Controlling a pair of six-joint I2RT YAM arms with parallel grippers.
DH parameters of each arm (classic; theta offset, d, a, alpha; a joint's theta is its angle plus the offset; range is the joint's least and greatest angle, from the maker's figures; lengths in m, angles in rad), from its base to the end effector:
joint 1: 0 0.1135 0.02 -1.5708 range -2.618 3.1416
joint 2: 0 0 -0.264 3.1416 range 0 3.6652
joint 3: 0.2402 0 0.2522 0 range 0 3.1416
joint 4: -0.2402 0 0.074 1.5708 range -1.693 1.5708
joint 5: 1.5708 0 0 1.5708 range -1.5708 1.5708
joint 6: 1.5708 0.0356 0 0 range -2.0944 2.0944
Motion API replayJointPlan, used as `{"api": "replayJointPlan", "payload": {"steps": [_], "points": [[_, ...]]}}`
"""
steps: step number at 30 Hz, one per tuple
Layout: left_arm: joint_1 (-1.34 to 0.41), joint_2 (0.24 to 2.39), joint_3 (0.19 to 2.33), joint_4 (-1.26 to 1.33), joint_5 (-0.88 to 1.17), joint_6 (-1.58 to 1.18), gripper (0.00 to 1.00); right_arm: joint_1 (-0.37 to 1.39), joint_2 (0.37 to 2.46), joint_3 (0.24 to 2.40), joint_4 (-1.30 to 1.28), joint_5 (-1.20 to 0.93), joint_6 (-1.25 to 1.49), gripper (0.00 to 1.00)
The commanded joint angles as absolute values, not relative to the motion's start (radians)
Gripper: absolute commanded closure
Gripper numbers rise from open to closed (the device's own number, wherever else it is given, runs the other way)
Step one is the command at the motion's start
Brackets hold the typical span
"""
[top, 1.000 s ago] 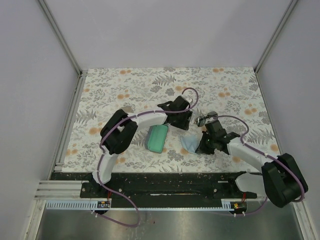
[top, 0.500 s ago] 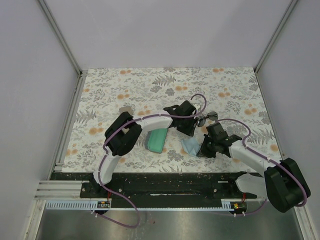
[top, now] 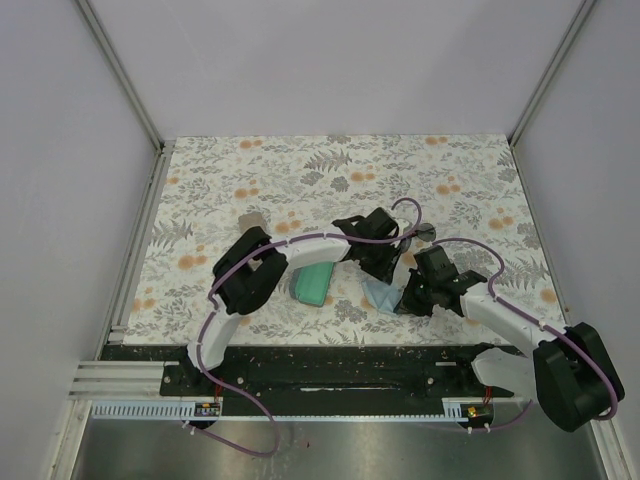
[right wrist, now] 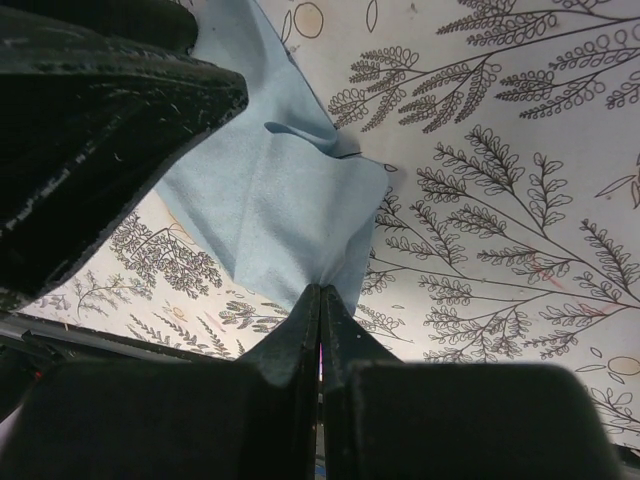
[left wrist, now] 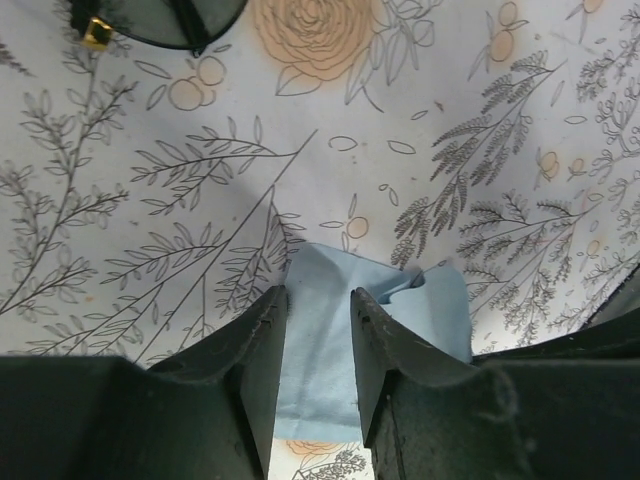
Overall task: Organize the sunglasses
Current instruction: Pick up the corner of the glasses cleaning cloth from the center of the board.
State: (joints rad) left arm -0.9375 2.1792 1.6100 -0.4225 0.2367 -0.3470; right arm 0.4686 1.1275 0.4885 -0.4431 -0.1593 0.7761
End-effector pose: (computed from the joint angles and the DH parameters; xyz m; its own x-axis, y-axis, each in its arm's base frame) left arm 0.2708 -0.3830 0.1577 -0.7581 0.4740 -0.4479 0.6399 0.6732 -0.3707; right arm 0.1673 0.0910 0.1577 -0.9211 0.3089 -0.2369 0.1862 0.8840 0.4288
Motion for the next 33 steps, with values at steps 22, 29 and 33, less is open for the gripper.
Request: {"api": "replayJointPlan", "payload": {"steps": [22,29,33], "points": [[-0.867,2.096,1.628,-0.520,0.161,-0.371,1.00,0.471,1.117,0.598,-0.543,-0.080,0.767,0.98],[-0.861,1.988,1.511,-0.451,0.118,-0.399,1.00,0.471,1.069,0.537,-0.537,-0.124,0.798,0.73],[-0.861,1.924,1.444,-0.405,0.135,-0.405,1.00,0.471,1.048,0.540,-0.543,-0.103,0.805,0.41]]}}
